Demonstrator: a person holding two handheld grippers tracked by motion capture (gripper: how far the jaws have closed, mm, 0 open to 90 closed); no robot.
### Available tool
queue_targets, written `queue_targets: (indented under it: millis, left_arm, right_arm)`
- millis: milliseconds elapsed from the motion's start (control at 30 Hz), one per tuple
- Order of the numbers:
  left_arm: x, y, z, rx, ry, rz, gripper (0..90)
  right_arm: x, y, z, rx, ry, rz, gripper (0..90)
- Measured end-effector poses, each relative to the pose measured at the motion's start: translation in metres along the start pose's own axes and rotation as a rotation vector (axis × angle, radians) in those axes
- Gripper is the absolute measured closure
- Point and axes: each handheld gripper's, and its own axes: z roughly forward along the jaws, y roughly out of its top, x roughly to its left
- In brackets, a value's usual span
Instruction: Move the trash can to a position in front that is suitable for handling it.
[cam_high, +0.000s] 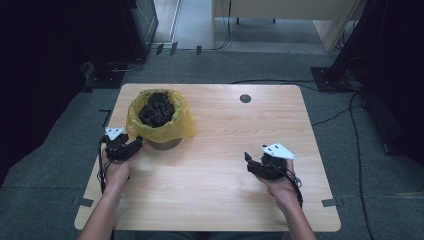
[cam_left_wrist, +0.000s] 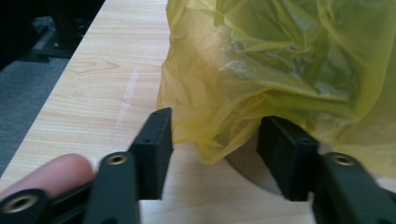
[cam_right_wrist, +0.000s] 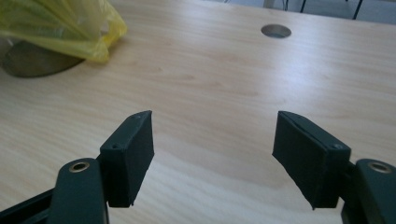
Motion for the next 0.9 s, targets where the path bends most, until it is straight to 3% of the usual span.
queue_targets:
  millis: [233,633,900]
  left_arm:
    - [0.007,0.01,0.01,0.001,-0.035,-0.064,63.0]
    - [0.013,0.024,0.028,-0.001,-0.08,-0.108,77.3]
    - [0.016,0.034,0.038,0.002,-0.067,-0.12,86.2]
  right_arm:
    - [0.03,0.023,0.026,-0.036,-0.027,-0.021,38.9]
    - [0.08,0.058,0.078,-0.105,0.04,-0.012,53.5]
    - [0.119,0.081,0.125,-0.101,0.074,-0.025,58.2]
